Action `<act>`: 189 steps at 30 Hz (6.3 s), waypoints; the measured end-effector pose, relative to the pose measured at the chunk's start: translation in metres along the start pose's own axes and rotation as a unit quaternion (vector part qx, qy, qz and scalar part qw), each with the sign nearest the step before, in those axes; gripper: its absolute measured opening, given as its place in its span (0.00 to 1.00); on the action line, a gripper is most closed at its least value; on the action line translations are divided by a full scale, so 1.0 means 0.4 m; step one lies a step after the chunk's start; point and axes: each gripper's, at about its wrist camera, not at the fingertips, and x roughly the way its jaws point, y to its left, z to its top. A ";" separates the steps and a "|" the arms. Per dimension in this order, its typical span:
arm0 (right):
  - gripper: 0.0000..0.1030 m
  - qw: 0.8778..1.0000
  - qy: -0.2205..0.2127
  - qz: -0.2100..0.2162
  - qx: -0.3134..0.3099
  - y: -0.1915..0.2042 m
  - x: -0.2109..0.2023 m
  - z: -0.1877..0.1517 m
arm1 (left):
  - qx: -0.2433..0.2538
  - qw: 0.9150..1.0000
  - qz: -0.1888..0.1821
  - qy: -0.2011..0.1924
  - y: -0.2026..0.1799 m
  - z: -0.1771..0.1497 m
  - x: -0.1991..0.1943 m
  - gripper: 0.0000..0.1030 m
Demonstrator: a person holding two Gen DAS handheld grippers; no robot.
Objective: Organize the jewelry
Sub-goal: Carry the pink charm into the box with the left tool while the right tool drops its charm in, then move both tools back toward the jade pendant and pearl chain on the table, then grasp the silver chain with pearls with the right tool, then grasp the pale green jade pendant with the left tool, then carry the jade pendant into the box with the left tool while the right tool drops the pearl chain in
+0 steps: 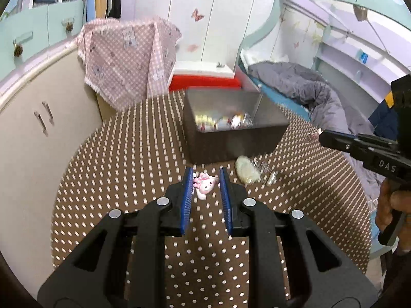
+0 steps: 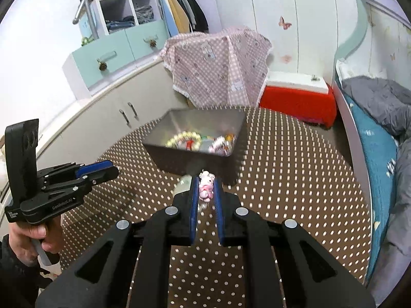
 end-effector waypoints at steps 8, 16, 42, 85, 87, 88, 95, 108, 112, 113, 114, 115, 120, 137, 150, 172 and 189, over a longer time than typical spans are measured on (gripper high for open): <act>0.10 0.998 -0.053 0.002 -0.044 0.040 -0.069 0.123 | 0.023 0.998 -0.004 -0.064 -0.017 0.135 -0.077 0.20; 0.10 0.995 -0.079 0.006 -0.064 0.045 -0.082 0.227 | 0.035 0.995 -0.017 -0.093 -0.036 0.258 -0.072 0.20; 0.92 0.999 -0.013 -0.005 0.029 -0.078 0.111 0.264 | -0.001 0.998 0.023 -0.066 -0.010 0.315 0.067 0.92; 0.92 0.993 -0.057 -0.083 0.066 -0.024 -0.135 0.005 | 0.001 0.993 0.079 -0.082 -0.102 0.042 -0.090 0.93; 0.92 0.993 -0.044 -0.083 0.074 -0.035 -0.121 -0.012 | 0.011 0.994 0.084 -0.063 -0.113 0.027 -0.052 0.93; 0.92 0.993 -0.040 -0.083 0.076 -0.040 -0.116 -0.019 | 0.014 0.995 0.085 -0.057 -0.116 0.021 -0.039 0.93; 0.92 0.991 -0.009 -0.086 0.098 -0.078 -0.081 -0.065 | 0.025 0.996 0.081 0.014 -0.133 -0.009 0.118 0.93; 0.92 0.991 0.031 -0.081 0.106 -0.109 -0.019 -0.095 | 0.000 0.994 0.083 0.069 -0.112 -0.019 0.235 0.87; 0.92 0.991 0.041 -0.078 0.102 -0.100 0.004 -0.096 | -0.021 0.994 0.083 0.072 -0.082 -0.022 0.234 0.87; 0.92 0.991 0.043 -0.077 0.101 -0.099 0.009 -0.096 | -0.020 0.994 0.082 0.073 -0.081 -0.022 0.234 0.87; 0.92 0.991 0.045 -0.077 0.101 -0.099 0.013 -0.097 | -0.016 0.994 0.084 0.072 -0.084 -0.023 0.235 0.87; 0.92 0.991 0.046 -0.076 0.100 -0.097 0.015 -0.097 | -0.008 0.994 0.087 0.071 -0.089 -0.021 0.238 0.87; 0.92 0.991 0.048 -0.077 0.100 -0.102 0.018 -0.095 | 0.009 0.994 0.081 0.072 -0.117 -0.014 0.250 0.87; 0.92 0.995 0.067 -0.065 0.029 -0.009 0.110 -0.077 | 0.005 0.993 0.084 0.087 -0.070 -0.026 0.246 0.70; 0.41 0.992 0.104 -0.067 -0.020 0.063 0.221 -0.079 | 0.012 0.996 0.049 0.079 -0.035 -0.032 0.224 0.35; 0.21 0.998 0.032 -0.035 -0.050 0.072 0.013 0.020 | -0.005 0.999 0.015 0.047 -0.001 -0.035 0.111 0.31; 0.21 0.997 -0.027 -0.009 -0.076 0.093 -0.095 0.115 | 0.014 0.999 0.041 0.028 0.013 0.013 0.043 0.76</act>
